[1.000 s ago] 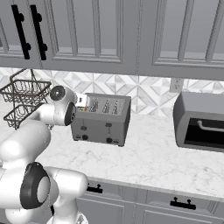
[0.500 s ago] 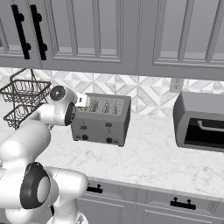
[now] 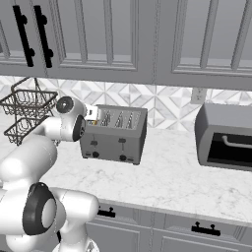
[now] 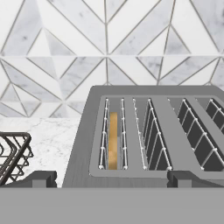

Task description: Start the toaster. Once the lever pops up, take the bread to the plate on the dining counter.

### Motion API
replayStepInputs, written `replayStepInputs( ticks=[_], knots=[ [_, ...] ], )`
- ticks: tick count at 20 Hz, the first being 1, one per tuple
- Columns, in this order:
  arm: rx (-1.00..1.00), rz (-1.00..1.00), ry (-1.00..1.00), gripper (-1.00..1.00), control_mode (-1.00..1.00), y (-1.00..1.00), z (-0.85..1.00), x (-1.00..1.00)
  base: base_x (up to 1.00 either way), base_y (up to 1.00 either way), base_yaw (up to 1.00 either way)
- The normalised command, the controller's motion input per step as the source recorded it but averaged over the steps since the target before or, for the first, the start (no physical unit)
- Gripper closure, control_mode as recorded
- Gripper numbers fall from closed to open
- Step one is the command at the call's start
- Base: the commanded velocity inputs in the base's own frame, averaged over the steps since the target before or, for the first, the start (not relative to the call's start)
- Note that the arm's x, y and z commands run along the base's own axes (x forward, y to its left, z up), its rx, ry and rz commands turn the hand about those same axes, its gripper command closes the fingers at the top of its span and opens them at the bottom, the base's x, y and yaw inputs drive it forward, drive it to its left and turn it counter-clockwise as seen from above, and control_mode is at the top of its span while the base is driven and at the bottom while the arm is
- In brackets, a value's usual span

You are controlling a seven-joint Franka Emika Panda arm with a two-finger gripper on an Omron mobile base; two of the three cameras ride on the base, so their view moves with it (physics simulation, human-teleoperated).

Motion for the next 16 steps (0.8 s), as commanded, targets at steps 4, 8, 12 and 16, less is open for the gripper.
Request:
replayStepInputs(
  ticks=[4, 8, 12, 16],
  knots=[
    [0.00, 0.00, 0.00, -1.00, -1.00, 0.00, 0.00, 0.00, 0.00, 0.00, 0.00],
    [0.00, 0.00, 0.00, -1.00, -1.00, 0.00, 0.00, 0.00, 0.00, 0.00, 0.00],
    [0.00, 0.00, 0.00, -1.00, -1.00, 0.00, 0.00, 0.00, 0.00, 0.00, 0.00],
    [0.00, 0.00, 0.00, -1.00, -1.00, 0.00, 0.00, 0.00, 0.00, 0.00, 0.00]
  ],
)
